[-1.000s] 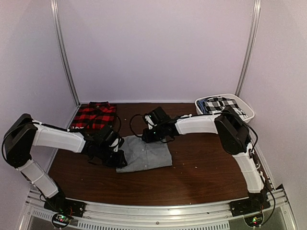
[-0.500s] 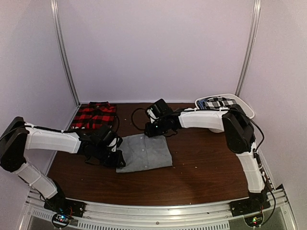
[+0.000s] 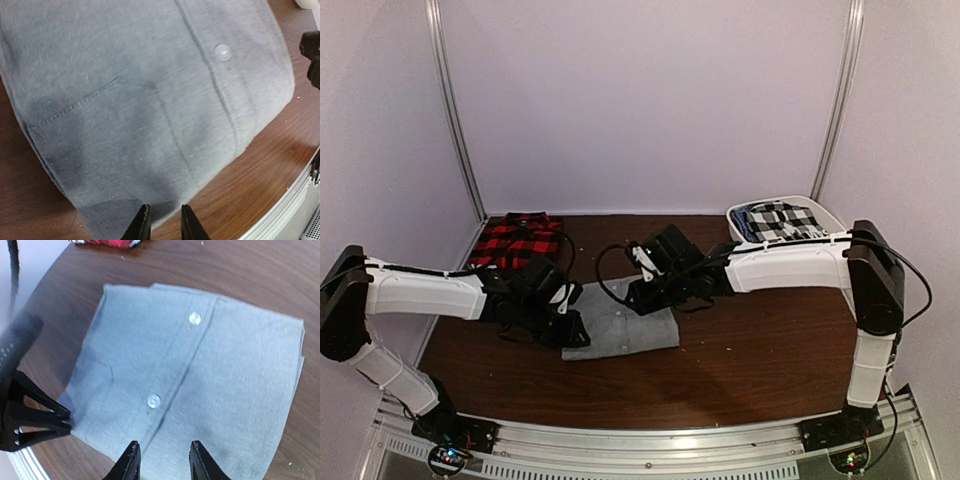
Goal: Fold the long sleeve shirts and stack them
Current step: Smooth out the square-folded shirt at the center of the board.
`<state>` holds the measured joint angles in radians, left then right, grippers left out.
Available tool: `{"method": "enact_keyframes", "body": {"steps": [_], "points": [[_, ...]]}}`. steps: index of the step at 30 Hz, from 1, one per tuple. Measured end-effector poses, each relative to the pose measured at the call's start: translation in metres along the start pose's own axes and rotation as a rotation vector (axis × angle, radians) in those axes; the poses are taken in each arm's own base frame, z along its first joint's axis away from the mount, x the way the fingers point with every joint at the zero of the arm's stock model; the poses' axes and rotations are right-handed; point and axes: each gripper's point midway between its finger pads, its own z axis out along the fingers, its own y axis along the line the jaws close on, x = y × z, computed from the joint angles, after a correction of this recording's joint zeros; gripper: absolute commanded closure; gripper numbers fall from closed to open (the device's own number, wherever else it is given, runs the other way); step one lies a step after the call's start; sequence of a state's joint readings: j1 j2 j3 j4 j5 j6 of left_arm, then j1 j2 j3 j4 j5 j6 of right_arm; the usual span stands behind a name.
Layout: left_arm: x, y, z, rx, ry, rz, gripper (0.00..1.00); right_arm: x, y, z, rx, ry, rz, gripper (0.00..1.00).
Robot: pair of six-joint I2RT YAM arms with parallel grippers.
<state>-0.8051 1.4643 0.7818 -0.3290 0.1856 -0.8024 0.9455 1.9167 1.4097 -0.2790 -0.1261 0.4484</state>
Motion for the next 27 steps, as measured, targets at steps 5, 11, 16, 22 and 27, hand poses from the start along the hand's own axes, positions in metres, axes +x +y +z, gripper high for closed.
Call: {"method": "enact_keyframes", "body": {"steps": [5,11,16,22,27], "points": [[0.028,0.027,0.019,-0.055,0.067,-0.030,0.78,0.050,-0.022,0.012,0.050,0.099,0.025,0.65],[0.031,0.030,0.022,-0.044,0.054,-0.043,0.78,0.084,-0.039,0.019,0.097,0.147,0.049,0.65],[0.031,0.030,0.022,-0.042,0.051,-0.047,0.78,0.098,-0.047,0.020,0.117,0.151,0.065,0.65],[0.031,0.031,0.019,-0.055,0.050,-0.049,0.77,0.108,-0.048,0.013,0.111,0.136,0.084,0.66],[0.024,0.034,0.007,-0.096,0.035,-0.055,0.76,0.114,-0.050,0.006,0.109,0.132,0.103,0.66]]}}
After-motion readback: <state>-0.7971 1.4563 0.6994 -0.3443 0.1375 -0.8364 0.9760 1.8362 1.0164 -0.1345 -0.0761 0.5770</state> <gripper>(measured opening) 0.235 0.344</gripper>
